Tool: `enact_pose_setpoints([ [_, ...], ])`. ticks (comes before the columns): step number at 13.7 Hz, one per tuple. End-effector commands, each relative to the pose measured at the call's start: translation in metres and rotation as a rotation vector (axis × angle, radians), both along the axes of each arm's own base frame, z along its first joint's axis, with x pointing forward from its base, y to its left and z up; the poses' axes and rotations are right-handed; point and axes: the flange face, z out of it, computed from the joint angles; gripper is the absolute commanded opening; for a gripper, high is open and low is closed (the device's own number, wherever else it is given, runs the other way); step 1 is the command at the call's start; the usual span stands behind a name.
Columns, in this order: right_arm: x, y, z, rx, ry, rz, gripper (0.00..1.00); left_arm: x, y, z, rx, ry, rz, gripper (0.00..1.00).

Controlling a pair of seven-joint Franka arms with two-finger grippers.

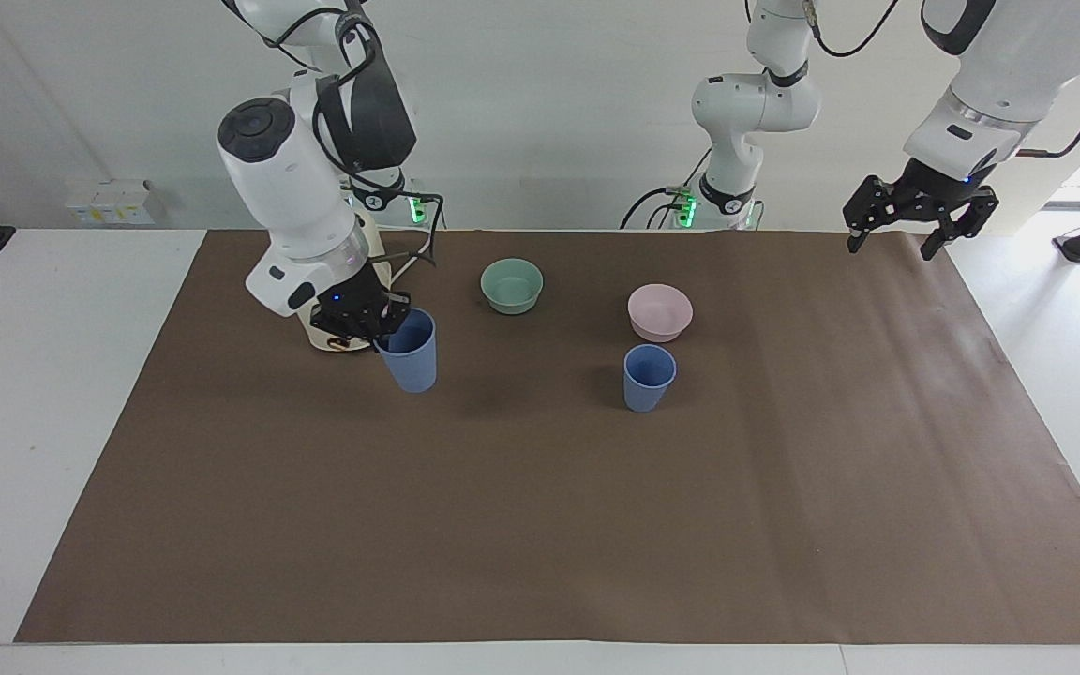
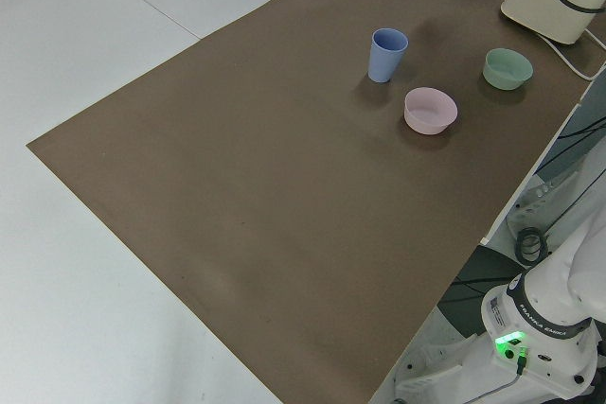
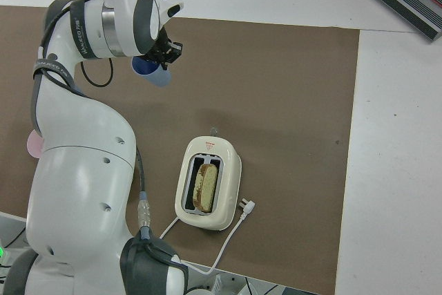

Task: Stack blue cups with both arms
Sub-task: 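Carry the blue cup over the centre cup and lower it inside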

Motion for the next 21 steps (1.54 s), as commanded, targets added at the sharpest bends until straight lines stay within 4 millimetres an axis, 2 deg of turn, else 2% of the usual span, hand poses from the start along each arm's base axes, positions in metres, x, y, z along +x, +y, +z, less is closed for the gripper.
enact_pose_setpoints([
  [1,-0.003,0.046,0.010,0.002,-0.001,-0.060,0.00,-0.004,0.003,0.006,0.010,0.008,-0.002,1.00],
  [3,-0.010,0.094,0.025,0.001,-0.029,-0.090,0.00,-0.004,0.002,0.006,0.009,0.006,-0.005,1.00],
  [4,-0.012,0.112,0.033,-0.007,-0.049,-0.101,0.00,-0.004,0.003,0.006,0.010,0.006,-0.003,1.00],
  [6,-0.018,0.135,0.041,0.001,-0.063,-0.109,0.00,-0.004,0.003,0.005,0.010,0.008,-0.003,1.00],
  [8,-0.026,0.161,0.035,-0.016,-0.065,-0.112,0.00,-0.004,0.002,0.005,0.009,0.008,-0.005,1.00],
  [10,-0.027,0.192,0.038,0.010,-0.068,-0.154,0.00,-0.004,0.002,0.005,0.009,0.008,-0.007,1.00],
  [14,-0.034,0.218,0.042,0.031,-0.075,-0.131,0.00,-0.004,0.002,0.005,0.009,0.008,-0.008,1.00],
  [15,-0.040,0.231,0.039,0.036,-0.079,-0.113,0.00,-0.004,0.002,0.005,0.009,0.008,-0.008,1.00],
  [17,-0.038,0.260,0.022,0.057,-0.075,-0.114,0.00,-0.005,0.002,0.006,0.009,0.006,-0.008,1.00],
  [21,-0.038,0.298,-0.010,0.081,-0.080,-0.097,0.00,-0.005,0.002,0.005,0.009,0.008,-0.008,1.00],
])
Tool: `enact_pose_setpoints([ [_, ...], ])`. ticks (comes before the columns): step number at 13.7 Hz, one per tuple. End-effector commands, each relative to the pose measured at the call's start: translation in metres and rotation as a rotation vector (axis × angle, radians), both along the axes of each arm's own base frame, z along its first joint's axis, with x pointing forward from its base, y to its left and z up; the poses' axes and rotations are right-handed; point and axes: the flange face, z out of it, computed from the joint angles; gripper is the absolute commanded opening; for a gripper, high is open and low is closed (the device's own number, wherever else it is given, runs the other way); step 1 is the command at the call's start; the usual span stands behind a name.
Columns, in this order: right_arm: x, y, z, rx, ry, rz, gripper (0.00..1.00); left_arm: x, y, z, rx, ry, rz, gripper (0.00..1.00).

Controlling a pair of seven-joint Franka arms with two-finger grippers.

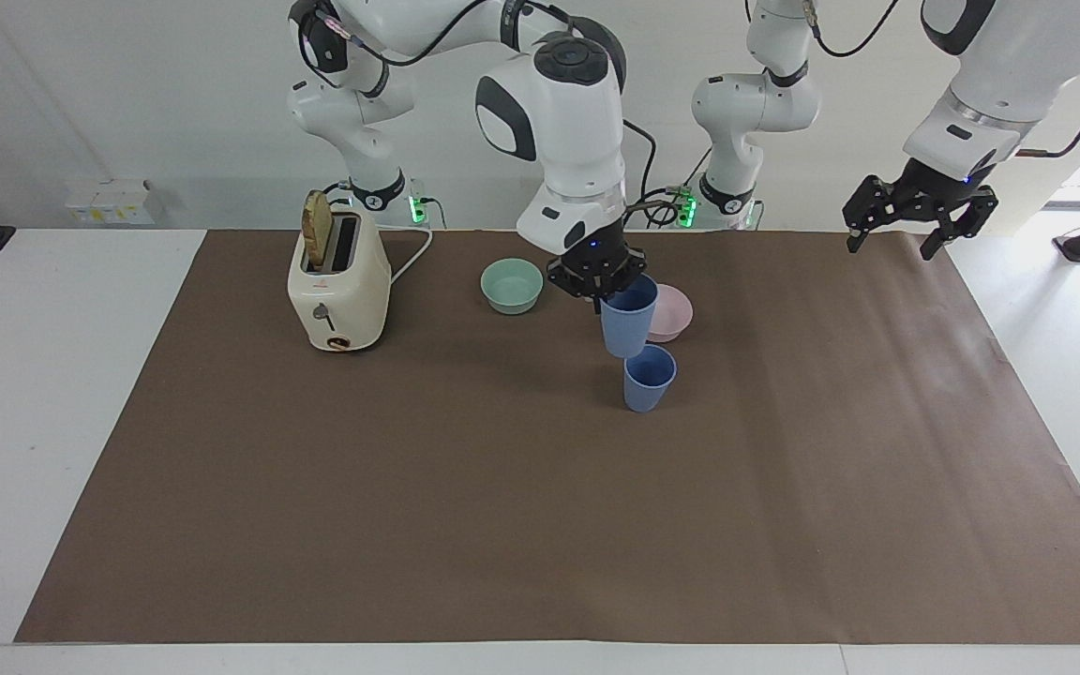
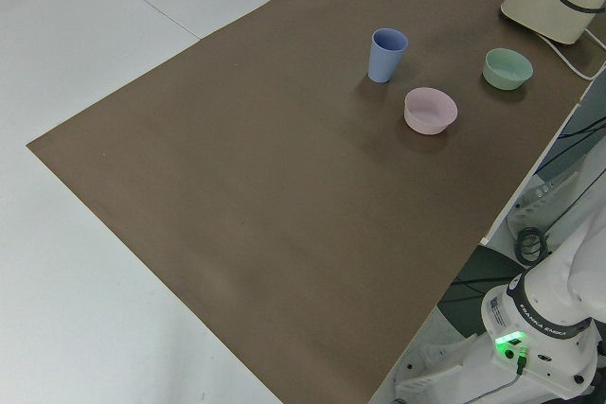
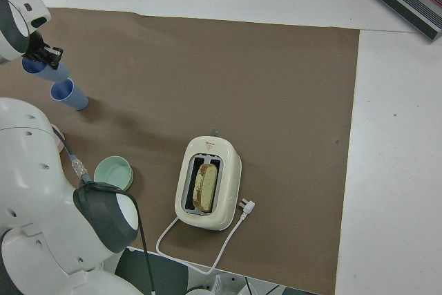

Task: Stack blue cups with both arms
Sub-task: 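Carry the blue cup over the centre cup and lower it inside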

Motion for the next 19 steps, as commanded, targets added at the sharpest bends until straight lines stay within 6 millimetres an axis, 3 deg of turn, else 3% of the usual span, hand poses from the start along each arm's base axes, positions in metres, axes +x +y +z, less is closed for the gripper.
enact_pose_setpoints([
  [1,0.004,0.024,-0.017,-0.001,-0.016,-0.020,0.00,-0.005,0.002,0.005,0.009,0.008,-0.007,1.00],
  [5,-0.002,0.051,-0.062,-0.058,-0.019,-0.013,0.00,-0.005,0.001,0.005,0.009,0.008,-0.009,1.00],
  [9,-0.001,0.047,-0.066,-0.069,-0.006,-0.016,0.00,-0.005,0.001,0.005,0.009,0.007,-0.009,1.00],
  [14,0.004,0.050,-0.095,-0.077,0.012,-0.017,0.00,-0.005,0.001,0.005,0.009,0.007,-0.009,1.00],
  [19,0.007,0.049,-0.103,-0.050,0.011,-0.028,0.00,-0.006,0.001,0.003,0.009,0.011,-0.011,1.00],
])
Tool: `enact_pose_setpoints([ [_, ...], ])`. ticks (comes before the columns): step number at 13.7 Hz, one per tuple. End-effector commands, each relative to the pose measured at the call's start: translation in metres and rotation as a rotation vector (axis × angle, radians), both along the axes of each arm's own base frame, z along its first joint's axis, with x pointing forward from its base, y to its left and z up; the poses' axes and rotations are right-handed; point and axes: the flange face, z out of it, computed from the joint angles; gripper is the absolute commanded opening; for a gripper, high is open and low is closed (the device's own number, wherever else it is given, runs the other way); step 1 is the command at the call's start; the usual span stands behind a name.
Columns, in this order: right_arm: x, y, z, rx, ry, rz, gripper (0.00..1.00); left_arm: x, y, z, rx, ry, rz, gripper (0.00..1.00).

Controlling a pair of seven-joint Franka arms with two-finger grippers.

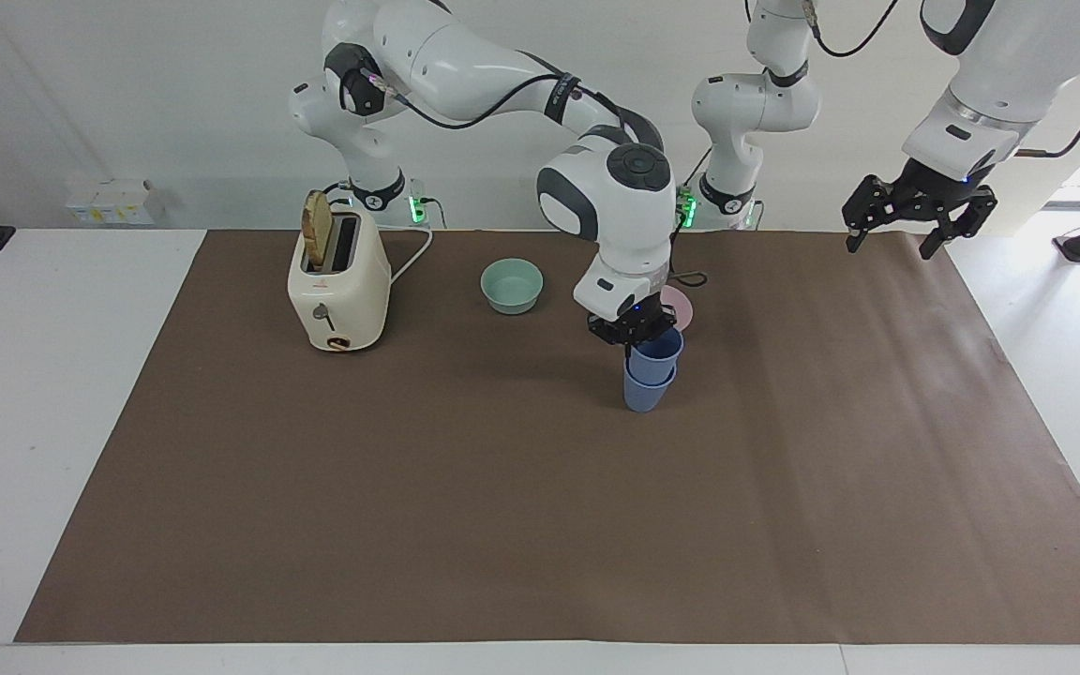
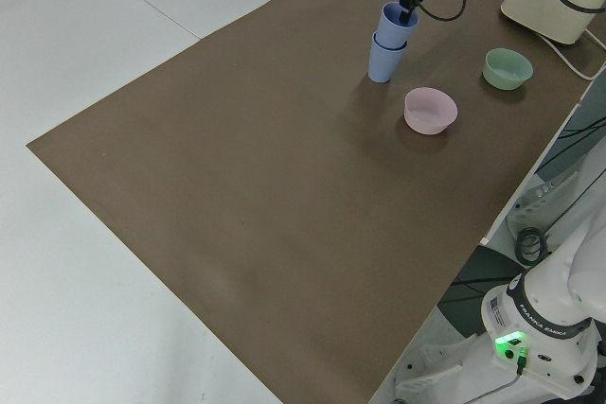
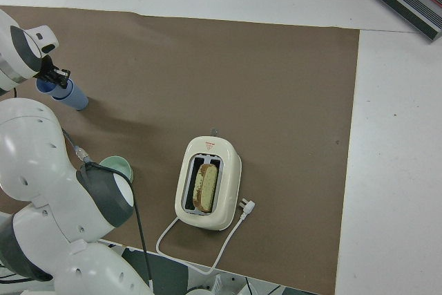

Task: Stack blue cups with both arms
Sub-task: 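Carry the blue cup over the centre cup and lower it inside, then open the right gripper and lift it away from the stacked cups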

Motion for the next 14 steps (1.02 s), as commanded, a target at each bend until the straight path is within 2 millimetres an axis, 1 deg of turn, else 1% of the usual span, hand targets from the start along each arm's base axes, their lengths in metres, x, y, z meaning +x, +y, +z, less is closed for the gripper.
enact_pose_setpoints([
  [1,0.006,-0.003,-0.002,0.028,-0.023,-0.030,0.07,-0.005,0.002,0.004,0.009,0.006,-0.010,1.00],
  [2,0.007,-0.004,-0.002,0.030,-0.020,-0.034,0.45,-0.005,0.002,0.004,0.009,0.006,-0.010,1.00],
  [3,0.007,-0.004,-0.002,0.022,-0.027,-0.028,0.99,-0.005,0.002,0.004,0.009,0.006,-0.010,1.00],
  [6,0.007,-0.006,-0.003,0.015,-0.025,-0.027,1.00,-0.005,0.002,0.004,0.009,0.006,-0.008,1.00],
  [9,0.009,-0.013,-0.004,-0.014,-0.010,-0.034,1.00,-0.006,0.002,0.005,0.009,0.005,-0.008,1.00],
  [10,0.014,-0.020,-0.002,-0.016,-0.009,-0.044,1.00,-0.006,0.002,0.005,0.009,0.005,-0.008,1.00],
  [11,0.023,-0.034,-0.001,-0.026,0.001,-0.061,1.00,-0.006,0.002,0.005,0.009,0.005,-0.010,1.00],
  [12,0.027,-0.043,0.001,-0.039,0.006,-0.061,1.00,-0.006,0.002,0.005,0.009,0.005,-0.010,1.00],
  [13,0.033,-0.057,0.006,-0.051,0.012,-0.043,1.00,-0.005,0.002,0.004,0.009,0.006,-0.010,1.00],
  [14,0.040,-0.075,0.014,-0.065,0.023,-0.029,1.00,-0.006,0.002,0.005,0.009,0.005,-0.008,1.00],
])
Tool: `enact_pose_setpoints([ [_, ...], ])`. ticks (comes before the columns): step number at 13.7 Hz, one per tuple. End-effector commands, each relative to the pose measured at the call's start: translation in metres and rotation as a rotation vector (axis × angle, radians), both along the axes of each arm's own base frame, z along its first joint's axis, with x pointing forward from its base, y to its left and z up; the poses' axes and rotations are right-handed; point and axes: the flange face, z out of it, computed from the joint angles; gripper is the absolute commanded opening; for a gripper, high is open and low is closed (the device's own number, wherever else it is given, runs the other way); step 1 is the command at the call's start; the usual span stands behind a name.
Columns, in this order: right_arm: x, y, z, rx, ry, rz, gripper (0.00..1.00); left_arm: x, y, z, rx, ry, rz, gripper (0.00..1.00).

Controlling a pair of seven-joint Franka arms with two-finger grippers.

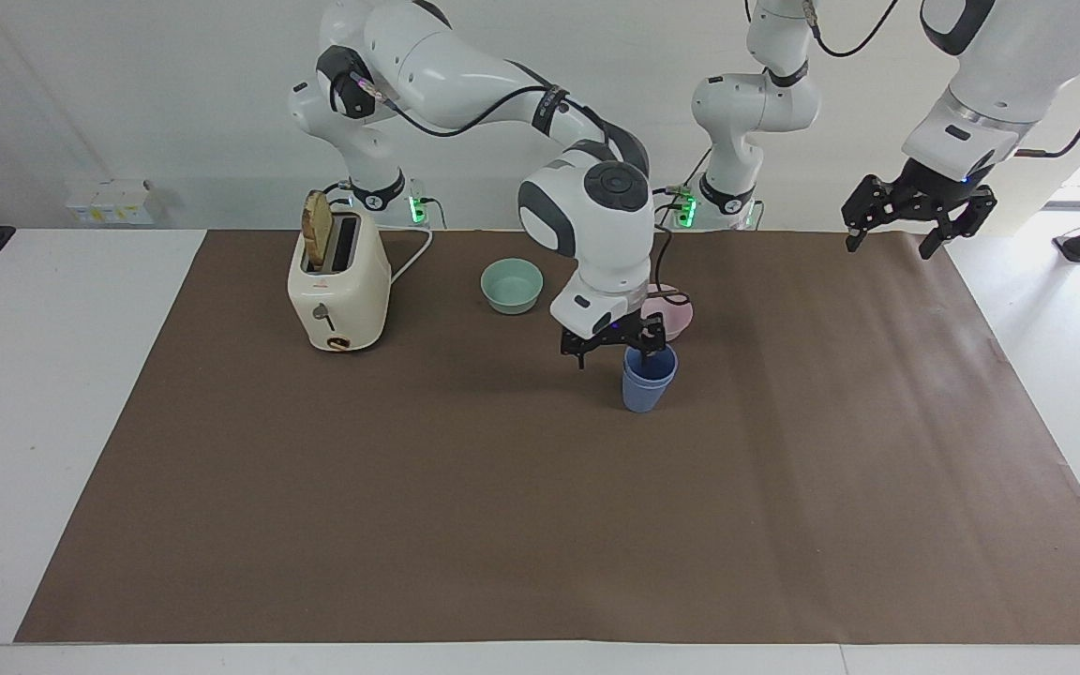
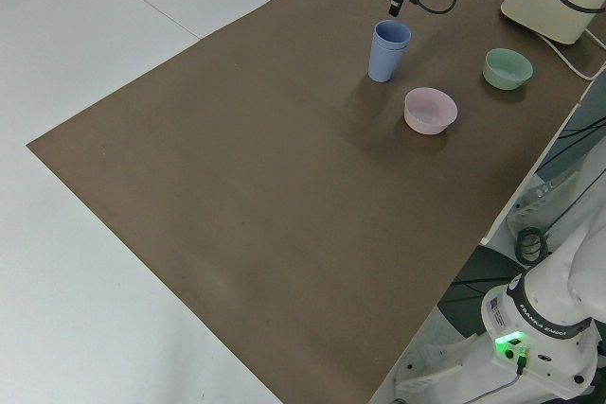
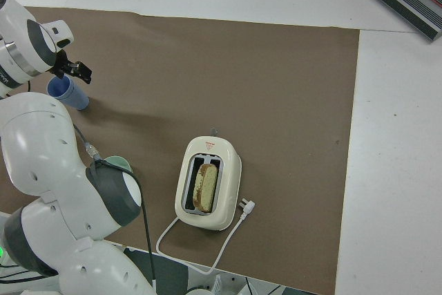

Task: Stack blue cups with both arms
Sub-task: 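Open the right gripper and lift it away from the stacked cups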

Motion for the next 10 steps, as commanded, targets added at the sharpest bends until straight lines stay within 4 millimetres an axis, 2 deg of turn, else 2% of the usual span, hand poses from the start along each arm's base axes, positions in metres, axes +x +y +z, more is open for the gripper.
enact_pose_setpoints([
  [1,0.013,-0.045,0.029,-0.041,0.007,0.036,1.00,-0.005,0.002,0.004,0.008,0.003,-0.010,1.00],
  [6,0.023,-0.136,0.109,-0.093,0.037,0.078,1.00,-0.005,0.002,0.005,0.008,0.002,-0.010,1.00],
  [10,0.026,-0.212,0.158,-0.098,0.031,0.056,1.00,-0.005,0.001,0.003,0.009,0.005,-0.010,1.00],
])
